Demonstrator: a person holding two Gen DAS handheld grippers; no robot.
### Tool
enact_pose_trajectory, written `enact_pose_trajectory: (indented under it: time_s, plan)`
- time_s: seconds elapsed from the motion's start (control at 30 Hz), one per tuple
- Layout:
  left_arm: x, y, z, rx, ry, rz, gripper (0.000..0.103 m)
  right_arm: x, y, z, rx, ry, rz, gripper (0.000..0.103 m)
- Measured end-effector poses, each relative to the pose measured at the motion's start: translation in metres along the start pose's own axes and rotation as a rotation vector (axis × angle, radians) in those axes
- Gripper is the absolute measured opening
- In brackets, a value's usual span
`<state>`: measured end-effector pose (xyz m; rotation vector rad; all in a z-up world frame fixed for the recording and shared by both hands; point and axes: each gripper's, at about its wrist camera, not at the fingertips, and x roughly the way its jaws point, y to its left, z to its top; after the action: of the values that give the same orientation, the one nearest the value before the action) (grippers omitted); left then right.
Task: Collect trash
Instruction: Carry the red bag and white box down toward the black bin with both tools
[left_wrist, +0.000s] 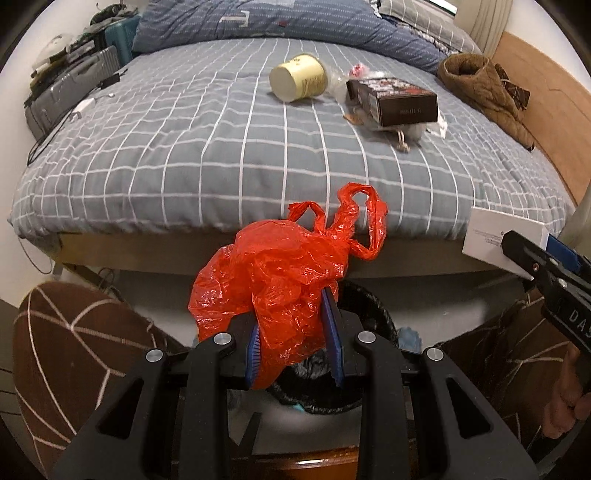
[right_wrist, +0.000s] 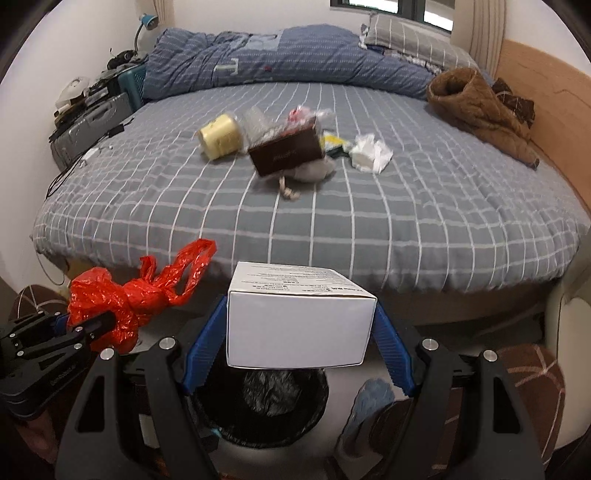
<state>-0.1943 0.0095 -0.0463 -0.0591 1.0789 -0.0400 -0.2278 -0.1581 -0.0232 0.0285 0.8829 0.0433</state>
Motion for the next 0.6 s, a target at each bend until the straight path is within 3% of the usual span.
enact_pose_trajectory:
  time_s: [0.3,0.6]
  plan:
    - [0.031,0.001,-0.012,0.006,0.086,0.015,0.028,0.024,0.008,-0.019,0.000,0.088,0.011,0.073]
    - [0.075,-0.005,-0.020,-0.003,0.169,-0.009,0.028,0.073,-0.001,-0.038,0.054,0.240,0.025,0.073]
